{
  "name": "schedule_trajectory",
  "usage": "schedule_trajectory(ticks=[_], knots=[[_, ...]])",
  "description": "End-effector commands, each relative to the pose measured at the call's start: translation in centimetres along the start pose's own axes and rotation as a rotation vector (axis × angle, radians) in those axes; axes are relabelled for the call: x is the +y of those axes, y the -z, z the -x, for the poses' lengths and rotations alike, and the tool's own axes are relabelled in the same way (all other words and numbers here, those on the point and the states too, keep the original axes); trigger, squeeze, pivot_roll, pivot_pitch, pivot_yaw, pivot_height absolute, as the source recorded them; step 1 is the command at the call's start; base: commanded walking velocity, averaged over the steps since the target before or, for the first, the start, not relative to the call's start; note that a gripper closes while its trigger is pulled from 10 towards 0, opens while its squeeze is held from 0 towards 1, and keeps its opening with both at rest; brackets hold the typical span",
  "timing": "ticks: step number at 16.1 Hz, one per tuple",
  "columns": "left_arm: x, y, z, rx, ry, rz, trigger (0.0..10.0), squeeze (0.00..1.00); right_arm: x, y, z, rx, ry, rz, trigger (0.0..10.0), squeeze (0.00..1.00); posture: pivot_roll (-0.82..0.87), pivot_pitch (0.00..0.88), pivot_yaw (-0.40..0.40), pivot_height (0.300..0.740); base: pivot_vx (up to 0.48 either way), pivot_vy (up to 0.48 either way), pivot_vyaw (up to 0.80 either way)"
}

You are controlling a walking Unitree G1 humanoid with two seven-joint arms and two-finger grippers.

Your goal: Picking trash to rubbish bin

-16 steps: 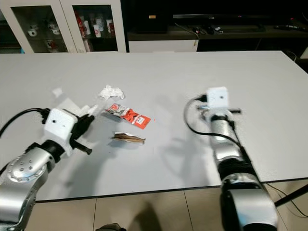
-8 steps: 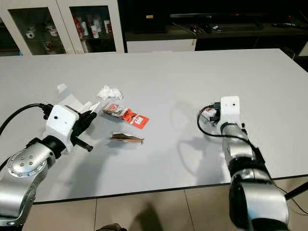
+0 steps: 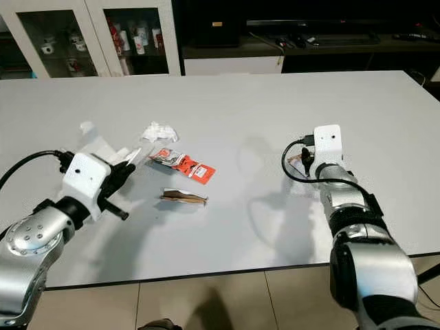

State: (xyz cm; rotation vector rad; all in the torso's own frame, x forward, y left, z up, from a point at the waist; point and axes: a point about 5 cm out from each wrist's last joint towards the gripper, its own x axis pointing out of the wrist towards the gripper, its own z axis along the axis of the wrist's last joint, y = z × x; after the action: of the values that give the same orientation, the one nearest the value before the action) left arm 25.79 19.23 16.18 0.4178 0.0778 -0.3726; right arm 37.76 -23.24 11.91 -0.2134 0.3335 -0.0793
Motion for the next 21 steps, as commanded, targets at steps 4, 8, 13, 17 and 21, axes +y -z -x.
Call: schedule_trajectory(ticks=[4, 8, 13, 17, 21], knots=[[0.1, -0.3, 0.5, -0.004, 0.011, -0.017, 10.0, 0.00, -1.1, -0.5, -0.1, 0.065, 0.004, 0.069, 10.0, 1.00, 0.21, 0.000, -0.010, 0.740, 0.000, 0.000, 0.00], [0.2, -0.3, 0.6, 0.001, 0.016, -0.025, 10.0, 0.00, -1.3, -0.6, -0.1, 0.087, 0.004, 0.044, 10.0, 1.00, 0.22, 0.000, -0.005, 0.740, 0.000, 0.000, 0.00], [0.5, -0.4, 0.9, 0.012, 0.018, -0.041, 10.0, 0.00, -0.3, 1.5, 0.1, 0.161, -0.022, -0.007, 10.0, 0.00, 0.25, 0.000, -0.001, 0.740, 0.000, 0.000, 0.00], [0.7, -0.4, 1.2, 0.021, 0.017, -0.047, 10.0, 0.00, 0.2, 2.8, 0.3, 0.198, -0.020, 0.037, 10.0, 0.00, 0.26, 0.000, -0.001, 0.740, 0.000, 0.000, 0.00], [0.7, -0.4, 1.2, 0.027, 0.027, -0.051, 10.0, 0.00, 0.6, 4.4, 0.7, 0.312, -0.080, 0.103, 10.0, 0.00, 0.26, 0.000, 0.000, 0.740, 0.000, 0.000, 0.00]])
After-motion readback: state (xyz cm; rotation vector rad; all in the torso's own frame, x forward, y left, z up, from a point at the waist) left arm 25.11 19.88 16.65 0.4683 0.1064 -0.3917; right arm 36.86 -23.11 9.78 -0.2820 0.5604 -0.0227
